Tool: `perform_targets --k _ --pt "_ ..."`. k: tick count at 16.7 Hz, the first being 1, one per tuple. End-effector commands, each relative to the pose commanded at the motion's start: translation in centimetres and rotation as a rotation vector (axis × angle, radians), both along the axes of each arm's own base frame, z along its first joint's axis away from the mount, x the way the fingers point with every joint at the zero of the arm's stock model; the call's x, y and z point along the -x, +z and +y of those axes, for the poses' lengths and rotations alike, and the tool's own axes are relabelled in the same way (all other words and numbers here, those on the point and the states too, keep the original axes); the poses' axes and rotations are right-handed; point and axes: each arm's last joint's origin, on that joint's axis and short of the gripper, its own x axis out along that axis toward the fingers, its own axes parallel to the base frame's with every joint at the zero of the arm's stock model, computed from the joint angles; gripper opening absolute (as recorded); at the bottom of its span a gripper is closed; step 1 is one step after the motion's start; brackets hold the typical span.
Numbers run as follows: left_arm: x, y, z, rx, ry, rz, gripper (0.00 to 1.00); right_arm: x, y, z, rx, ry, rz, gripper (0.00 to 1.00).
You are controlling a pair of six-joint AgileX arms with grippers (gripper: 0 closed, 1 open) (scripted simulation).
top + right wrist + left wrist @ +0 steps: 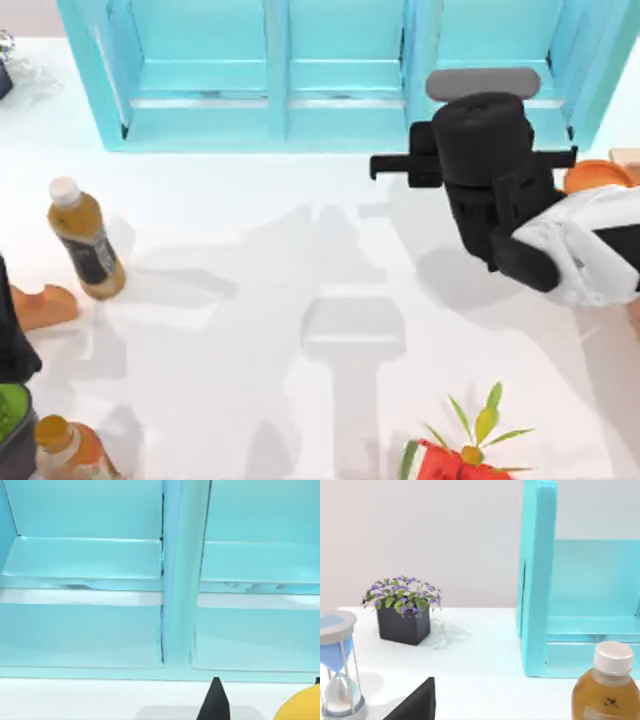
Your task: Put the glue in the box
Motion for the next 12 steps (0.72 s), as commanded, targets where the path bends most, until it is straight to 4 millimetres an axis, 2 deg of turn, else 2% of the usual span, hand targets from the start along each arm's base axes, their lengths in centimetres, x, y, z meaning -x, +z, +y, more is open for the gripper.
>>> perform_targets --k 2,5,7,9,12 --pt "0.0 0.0 0.0 0.000 0.000 0.000 1.00 -1.5 1.1 -1.8 0.048 -0.011 -0.006 0.00" --pt "0.0 0.0 0.0 0.000 0.000 0.000 1.00 -4.3 2.0 -7.3 0.199 -0.024 0.047 0.00" --pt "0.0 0.0 0.0 0.000 0.000 0.000 1.00 -5.9 2.5 -12.3 0.331 0.002 0.122 0.00" --pt "0.0 0.0 0.0 0.000 0.000 0.000 1.00 -6.6 3.3 -17.8 0.467 0.084 0.216 0.00" --pt "0.0 0.0 0.0 0.000 0.000 0.000 1.00 -5.4 4.0 -25.7 0.612 0.329 0.367 0.00"
